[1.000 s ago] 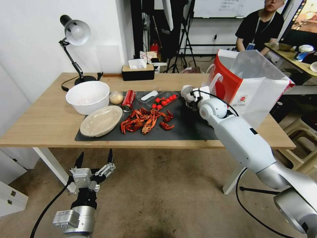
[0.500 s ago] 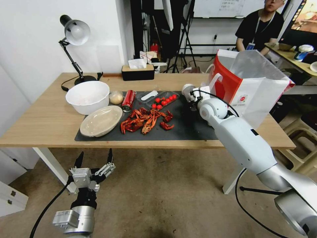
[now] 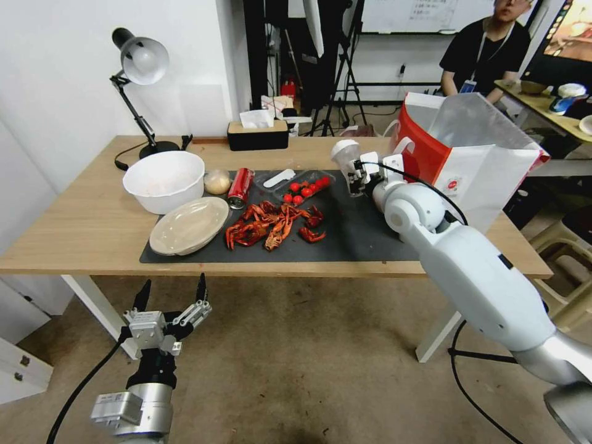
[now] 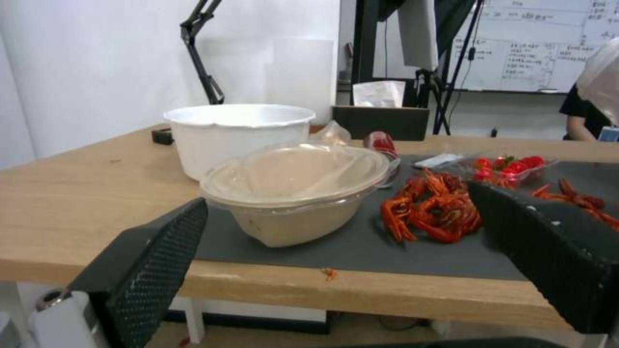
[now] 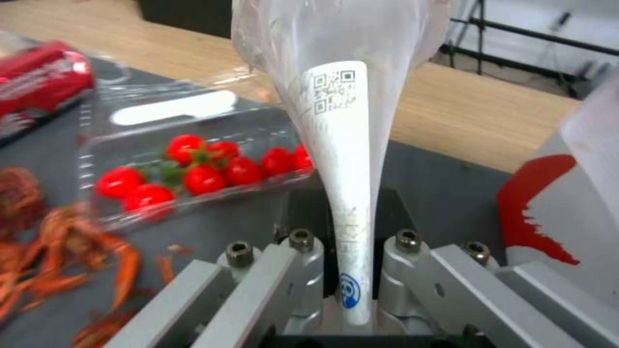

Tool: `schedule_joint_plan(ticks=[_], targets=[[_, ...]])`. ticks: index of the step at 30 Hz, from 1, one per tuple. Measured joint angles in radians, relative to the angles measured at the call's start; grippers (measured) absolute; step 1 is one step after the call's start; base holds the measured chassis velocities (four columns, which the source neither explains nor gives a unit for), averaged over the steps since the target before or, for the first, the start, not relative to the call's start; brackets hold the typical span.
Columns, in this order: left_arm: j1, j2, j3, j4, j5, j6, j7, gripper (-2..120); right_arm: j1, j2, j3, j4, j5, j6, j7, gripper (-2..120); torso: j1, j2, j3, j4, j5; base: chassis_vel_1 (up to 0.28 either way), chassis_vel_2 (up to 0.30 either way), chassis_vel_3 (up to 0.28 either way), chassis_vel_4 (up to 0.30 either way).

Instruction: Pick up the trash from the table and place it into the takeout bag.

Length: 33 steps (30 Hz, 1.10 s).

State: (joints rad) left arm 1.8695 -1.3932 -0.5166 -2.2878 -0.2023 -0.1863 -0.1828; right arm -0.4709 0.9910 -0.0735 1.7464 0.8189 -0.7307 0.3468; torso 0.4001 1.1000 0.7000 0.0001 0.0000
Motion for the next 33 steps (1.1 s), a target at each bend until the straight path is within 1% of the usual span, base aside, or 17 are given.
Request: schedule_joint_plan(ticks=[6,7,8,10,11,13,14,15,18,19,20,22,25,26,29,30,33], targets=[[-0.003,-0.002,0.003,0.006,0.0,-0.002,0.0,100,-0.019,-0.03,0.016,0.056,-0.007,0.0,-0.041,4,0.0,0.0,0.0,-0.0001,0.0,0.0,0.0,0.0,0.0],[-0.005,-0.002,0.005,0.01,0.0,-0.003,-0.001,100,-0.026,-0.052,0.032,0.1,-0.014,0.0,-0.062,4,0.0,0.0,0.0,-0.0001,0.0001,0.0,0.0,0.0,0.0],[-0.005,-0.002,0.005,0.01,0.0,-0.003,-0.001,100,-0.026,-0.052,0.032,0.1,-0.014,0.0,-0.062,4,0.0,0.0,0.0,-0.0001,0.0001,0.0,0.0,0.0,0.0],[-0.009,-0.002,0.007,0.017,0.0,-0.005,-0.001,100,-0.027,-0.08,0.067,0.159,-0.012,0.011,-0.076,4,0.0,0.0,0.0,0.0,-0.0001,0.0,0.0,0.0,0.0],[-0.009,-0.002,0.007,0.017,0.0,-0.005,-0.001,100,-0.027,-0.08,0.067,0.159,-0.012,0.011,-0.076,4,0.0,0.0,0.0,0.0,-0.0001,0.0,0.0,0.0,0.0],[-0.011,-0.002,0.009,0.018,0.0,-0.006,-0.001,100,-0.021,-0.104,0.108,0.199,0.002,0.022,-0.073,4,0.0,0.0,0.0,-0.0001,-0.0001,0.0,0.0,0.0,0.0],[-0.012,-0.002,0.009,0.018,0.0,-0.006,-0.001,100,-0.013,-0.118,0.131,0.215,0.022,0.026,-0.054,4,0.0,0.0,0.0,-0.0002,0.0,0.0,0.0,0.0,0.0],[-0.012,-0.002,0.009,0.018,0.0,-0.006,-0.001,100,-0.013,-0.118,0.131,0.215,0.022,0.026,-0.054,4,0.0,0.0,0.0,-0.0002,0.0,0.0,0.0,0.0,0.0],[-0.012,0.001,0.008,0.013,-0.003,-0.006,-0.001,100,0.018,-0.146,0.186,0.234,0.101,0.017,0.023,4,0.0,0.0,0.0,0.0,-0.0001,0.0,0.0,0.0,0.0],[-0.012,0.001,0.008,0.013,-0.003,-0.006,-0.001,100,0.018,-0.146,0.186,0.234,0.101,0.017,0.023,4,0.0,0.0,0.0,0.0,-0.0001,0.0,0.0,0.0,0.0],[-0.01,0.002,0.005,0.008,-0.005,-0.006,-0.001,100,0.043,-0.164,0.215,0.233,0.147,0.008,0.064,4,0.0,0.0,0.0,-0.0003,0.0001,0.0,0.0,0.0,0.0],[-0.01,0.003,0.004,0.008,-0.005,-0.007,-0.001,100,0.052,-0.169,0.223,0.23,0.158,0.006,0.074,4,0.0,0.0,0.0,-0.0003,0.0001,0.0,0.0,0.0,0.0],[-0.005,0.005,0.003,0.005,-0.006,-0.011,-0.003,100,0.116,-0.207,0.274,0.19,0.23,0.001,0.131,2,0.0,0.0,0.0,0.0,0.0,0.0,0.0,0.0,0.0],[-0.005,0.005,0.003,0.005,-0.006,-0.011,-0.003,100,0.116,-0.207,0.274,0.19,0.23,0.001,0.131,2,0.0,0.0,0.0,0.0,0.0,0.0,0.0,0.0,0.0],[-0.004,0.004,0.007,-0.001,-0.003,-0.012,-0.002,100,0.151,-0.247,0.287,0.156,0.348,0.0,0.217,1,0.0,0.0,0.0,-0.0001,0.0,0.0,0.0,0.0,0.0],[-0.004,0.004,0.007,-0.001,-0.003,-0.012,-0.002,100,0.151,-0.247,0.287,0.156,0.348,0.0,0.217,1,0.0,0.0,0.0,-0.0001,0.0,0.0,0.0,0.0,0.0],[-0.004,0.004,0.01,-0.001,0.0,-0.012,-0.001,100,0.146,-0.265,0.289,0.139,0.451,-0.001,0.304,1,0.0,0.0,0.0,-0.0001,0.0001,0.0,0.0,0.0,0.0]])
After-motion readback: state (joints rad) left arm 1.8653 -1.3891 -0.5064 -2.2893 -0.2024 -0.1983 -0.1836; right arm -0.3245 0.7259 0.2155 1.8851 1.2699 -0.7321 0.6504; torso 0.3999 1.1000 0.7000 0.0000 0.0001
